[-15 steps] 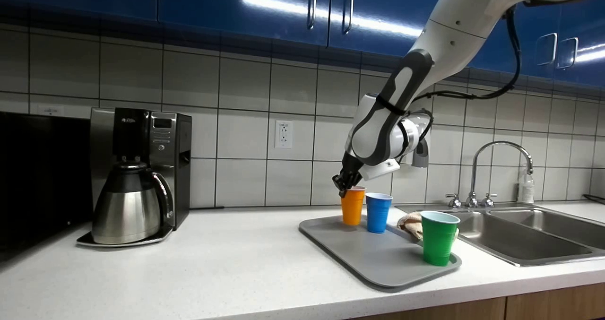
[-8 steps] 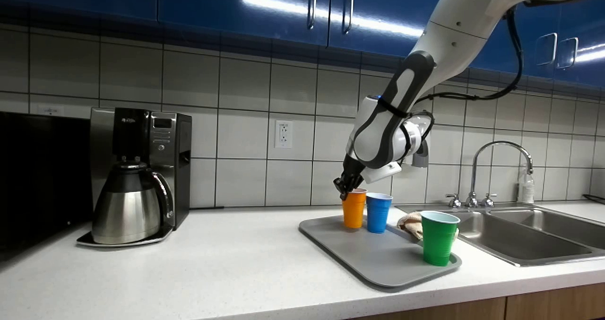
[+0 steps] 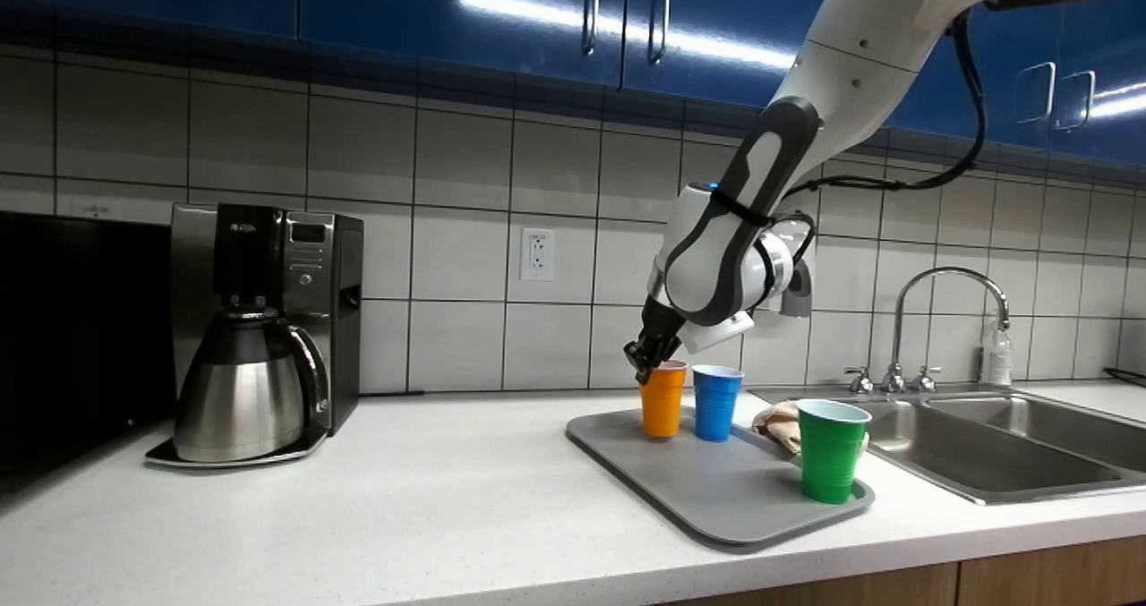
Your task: Put the cups on the tray
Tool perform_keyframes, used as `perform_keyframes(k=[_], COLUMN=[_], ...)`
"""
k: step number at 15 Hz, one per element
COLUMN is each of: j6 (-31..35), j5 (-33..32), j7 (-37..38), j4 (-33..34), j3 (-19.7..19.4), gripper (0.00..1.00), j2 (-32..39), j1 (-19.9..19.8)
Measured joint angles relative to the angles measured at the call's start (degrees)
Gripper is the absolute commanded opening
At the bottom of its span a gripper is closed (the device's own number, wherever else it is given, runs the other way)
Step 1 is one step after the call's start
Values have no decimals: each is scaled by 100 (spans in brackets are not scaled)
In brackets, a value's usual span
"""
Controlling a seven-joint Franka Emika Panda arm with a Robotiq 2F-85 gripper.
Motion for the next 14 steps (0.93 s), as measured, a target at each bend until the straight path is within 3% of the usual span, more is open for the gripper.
perform_keyframes(k=[3,4,5,6,7,8,9,11,14], j6=[51,72,88,96,103,108,112,118,118], j5=[-10,-11,-11,-11,-11,-11,-11,-11,-11], j7=[0,0,0,1,2,2,3,3,5], j4=[-25,-30,-38,-47,-58,-69,-81,-99,-118], j3=[-171,-235,-302,-369,-437,-500,-552,-651,-767], gripper=[1,20,30,29,15,30,51,55,77], j2=[2,2,3,3,3,4,5,7,7], j1=[204,273,341,407,472,530,581,673,780])
